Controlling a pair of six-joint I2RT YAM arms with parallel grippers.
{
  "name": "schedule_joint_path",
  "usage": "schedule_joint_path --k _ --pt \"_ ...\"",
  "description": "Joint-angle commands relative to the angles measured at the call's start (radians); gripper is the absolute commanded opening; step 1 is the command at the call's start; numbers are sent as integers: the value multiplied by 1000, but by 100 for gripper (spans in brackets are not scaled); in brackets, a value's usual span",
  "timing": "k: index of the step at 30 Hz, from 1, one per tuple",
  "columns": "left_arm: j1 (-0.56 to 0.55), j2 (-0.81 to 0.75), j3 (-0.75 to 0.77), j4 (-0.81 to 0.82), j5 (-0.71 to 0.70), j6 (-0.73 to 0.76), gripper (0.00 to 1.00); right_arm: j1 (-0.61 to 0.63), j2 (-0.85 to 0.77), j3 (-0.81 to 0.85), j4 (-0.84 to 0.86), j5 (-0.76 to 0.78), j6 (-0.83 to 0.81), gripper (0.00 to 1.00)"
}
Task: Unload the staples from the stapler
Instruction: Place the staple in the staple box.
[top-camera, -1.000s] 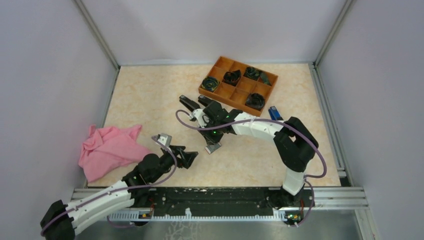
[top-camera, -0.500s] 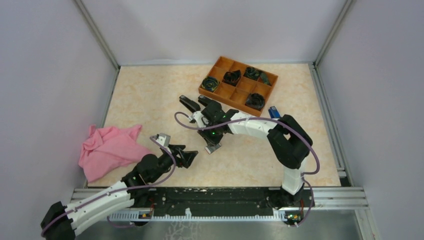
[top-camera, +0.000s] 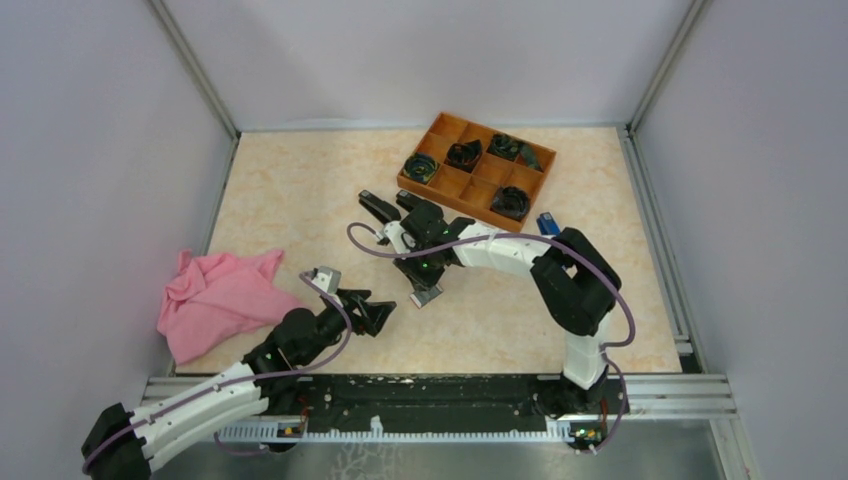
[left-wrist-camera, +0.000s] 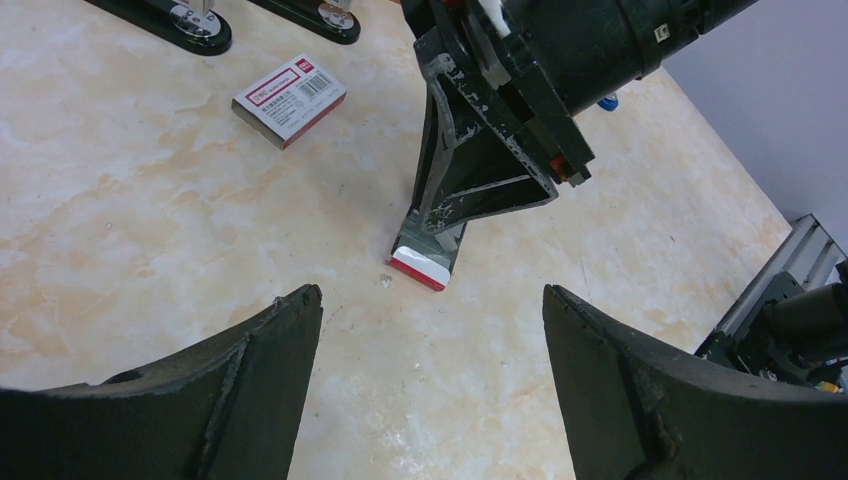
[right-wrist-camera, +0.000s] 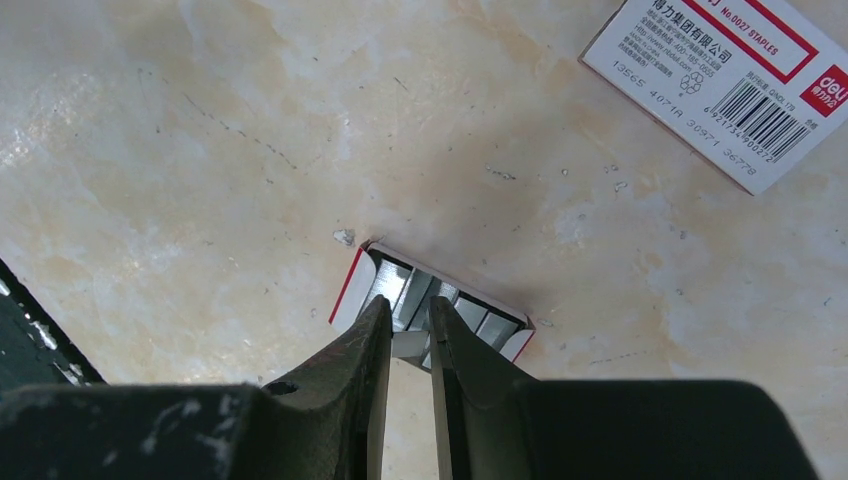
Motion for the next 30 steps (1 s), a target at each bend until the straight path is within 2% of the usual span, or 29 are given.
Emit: schedule_joint_path --k 1,30 --pt "5 -14 -52 21 2 6 86 9 15 46 7 10 -3 20" --pt "6 -18 -30 9 7 18 86 10 6 32 -1 29 -7 23"
